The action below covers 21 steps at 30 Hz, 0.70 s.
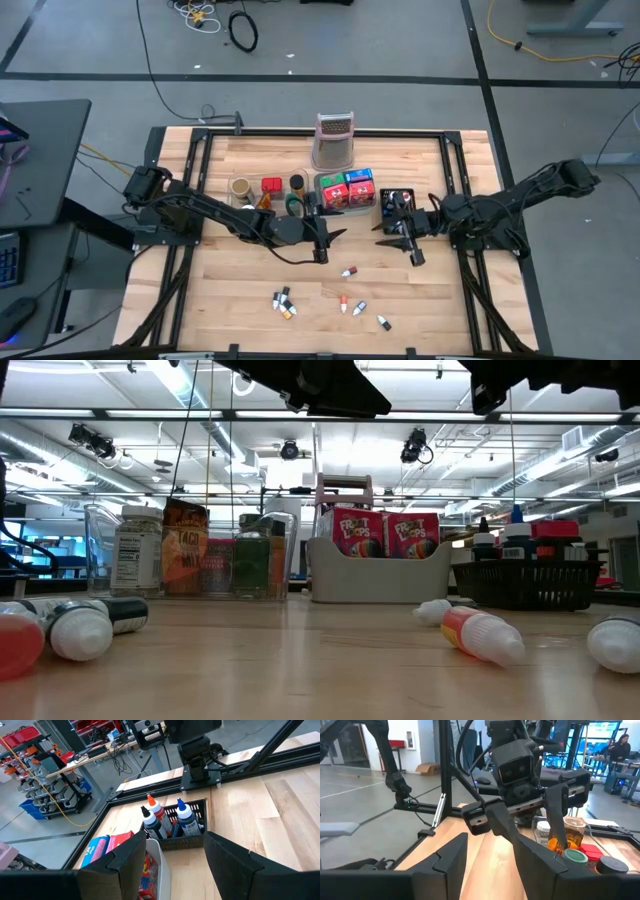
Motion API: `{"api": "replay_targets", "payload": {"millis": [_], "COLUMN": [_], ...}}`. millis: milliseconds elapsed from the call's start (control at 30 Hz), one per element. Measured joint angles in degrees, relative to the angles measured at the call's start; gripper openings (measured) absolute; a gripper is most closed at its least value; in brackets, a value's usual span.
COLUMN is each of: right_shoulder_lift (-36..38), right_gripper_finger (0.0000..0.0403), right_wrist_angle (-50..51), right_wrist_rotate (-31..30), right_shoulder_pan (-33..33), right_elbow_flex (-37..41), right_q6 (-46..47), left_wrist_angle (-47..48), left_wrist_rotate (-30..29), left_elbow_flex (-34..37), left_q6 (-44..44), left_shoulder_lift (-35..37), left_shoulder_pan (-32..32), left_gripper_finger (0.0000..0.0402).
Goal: Pick & Place Kitchen Items
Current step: Put the top small red food coloring bottle into the black basket
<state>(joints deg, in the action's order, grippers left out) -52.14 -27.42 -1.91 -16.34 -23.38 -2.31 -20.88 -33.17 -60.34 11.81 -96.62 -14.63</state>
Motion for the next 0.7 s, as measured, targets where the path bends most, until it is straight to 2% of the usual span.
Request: {"api": "replay_targets", "payload": {"millis": [200, 300, 467, 567, 700], "right_shoulder_lift": [-2.01, -4.66, -10.38, -13.92, -19.19], "right_gripper_finger": [0.0169, 0.0169, 0.0169, 0.0169, 0.0176], "right_wrist_angle": [1.37, 0.63, 0.15, -0.25, -1.89], "right_wrist_rotate": [3.38, 5.64, 5.86, 5.85, 5.87], "right_shoulder_pan": [0.0, -0.07, -0.18, -0.69, -1.59], "right_elbow_flex": [0.02, 0.02, 0.02, 0.02, 0.02], "right_q6": [-2.61, -2.07, 0.85, 0.42, 0.56], "left_wrist_angle": [-1.3, -2.78, -2.99, -2.14, 0.37], "left_wrist_rotate": [0.29, 0.46, 3.38, 0.43, -8.12], "left_elbow_flex": [0.02, 0.02, 0.02, 0.11, 0.01], "left_q6": [-0.02, -2.19, -5.51, -7.3, -5.82], "left_shoulder_lift": [-0.02, -0.01, -0.02, 1.11, 5.84], "left_shoulder_pan": [0.0, -0.02, -0.13, -1.07, -4.37], "left_gripper_finger": [0.021, 0.021, 0.021, 0.021, 0.021]}}
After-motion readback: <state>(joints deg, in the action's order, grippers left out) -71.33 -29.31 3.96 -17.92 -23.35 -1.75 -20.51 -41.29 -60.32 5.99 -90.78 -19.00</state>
